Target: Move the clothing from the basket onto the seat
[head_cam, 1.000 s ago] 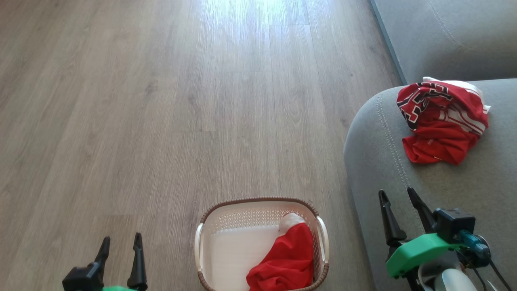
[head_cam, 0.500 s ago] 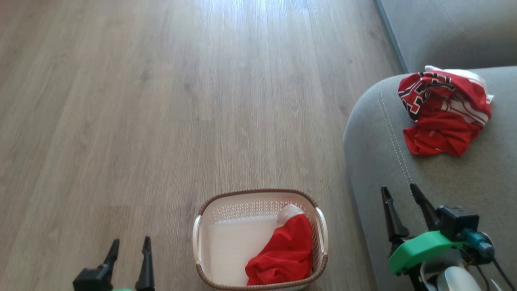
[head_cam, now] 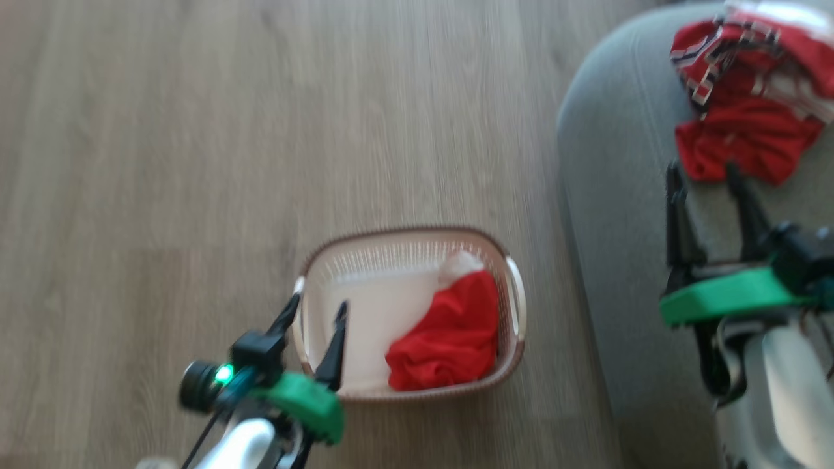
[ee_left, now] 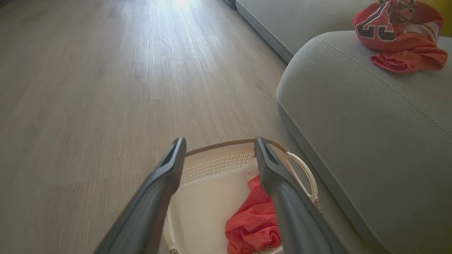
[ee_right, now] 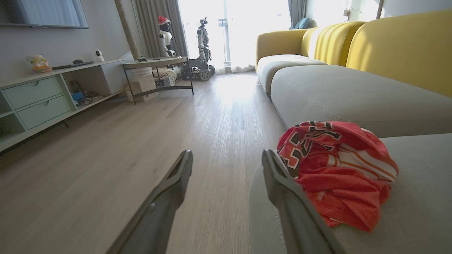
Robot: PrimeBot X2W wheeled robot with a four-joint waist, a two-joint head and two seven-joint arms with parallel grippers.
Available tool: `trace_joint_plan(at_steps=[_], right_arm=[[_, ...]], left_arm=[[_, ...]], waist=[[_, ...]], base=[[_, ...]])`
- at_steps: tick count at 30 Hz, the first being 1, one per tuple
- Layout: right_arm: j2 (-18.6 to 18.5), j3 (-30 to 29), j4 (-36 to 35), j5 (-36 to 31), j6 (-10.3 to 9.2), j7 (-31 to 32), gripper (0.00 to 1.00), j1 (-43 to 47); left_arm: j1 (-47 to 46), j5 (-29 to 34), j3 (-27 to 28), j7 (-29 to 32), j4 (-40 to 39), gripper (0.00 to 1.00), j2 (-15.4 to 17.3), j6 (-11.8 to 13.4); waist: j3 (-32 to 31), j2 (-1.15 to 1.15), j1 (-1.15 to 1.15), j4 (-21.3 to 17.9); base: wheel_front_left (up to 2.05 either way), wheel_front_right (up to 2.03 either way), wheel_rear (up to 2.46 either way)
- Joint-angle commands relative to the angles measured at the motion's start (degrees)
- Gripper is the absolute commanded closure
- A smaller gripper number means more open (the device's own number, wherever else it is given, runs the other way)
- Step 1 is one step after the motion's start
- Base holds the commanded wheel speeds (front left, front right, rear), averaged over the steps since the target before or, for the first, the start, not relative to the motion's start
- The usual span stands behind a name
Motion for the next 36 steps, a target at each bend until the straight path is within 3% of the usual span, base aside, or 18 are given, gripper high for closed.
trace_joint_plan(at_steps=[1, 8, 17, 25, 36], right_arm=[[0.0, 1.0, -3.0, -0.7, -0.02, 0.2, 0.0, -2.9], [0.0, 1.6, -8.4, -2.2, -0.02, 0.9, 0.0, -9.1], [0.0, 3.8, -14.1, -2.3, -0.02, 2.3, 0.0, -14.1], [0.0, 5.1, -19.4, -2.4, -0.02, 3.0, 0.0, -18.3], [0.1, 7.8, -26.7, -2.8, -0.02, 3.9, 0.0, -20.2]], left_arm=[[-3.9, 0.8, 0.6, 0.0, 1.3, 0.0, -0.9, -1.1], [-14.2, 1.4, -3.5, 0.2, 16.5, 0.0, -7.7, -6.9], [-24.0, -0.3, -8.2, 1.3, 28.8, 0.0, -9.5, -11.2], [-31.2, -3.7, -15.2, 4.0, 32.0, 0.0, -9.6, -10.9], [-38.2, -6.9, -21.2, 5.9, 36.7, 0.0, -9.6, -9.4]], waist=[[6.7, 0.0, 0.0, -2.0], [14.6, 0.0, 0.0, -4.5], [23.8, 0.0, 0.0, -6.8], [32.2, 0.0, 0.0, -8.2], [38.3, 0.0, 0.0, -9.9]], base=[[0.0, 0.0, 0.0], [0.0, 0.0, 0.0], [0.0, 0.0, 0.0], [0.0, 0.0, 0.0], [0.0, 0.0, 0.0]])
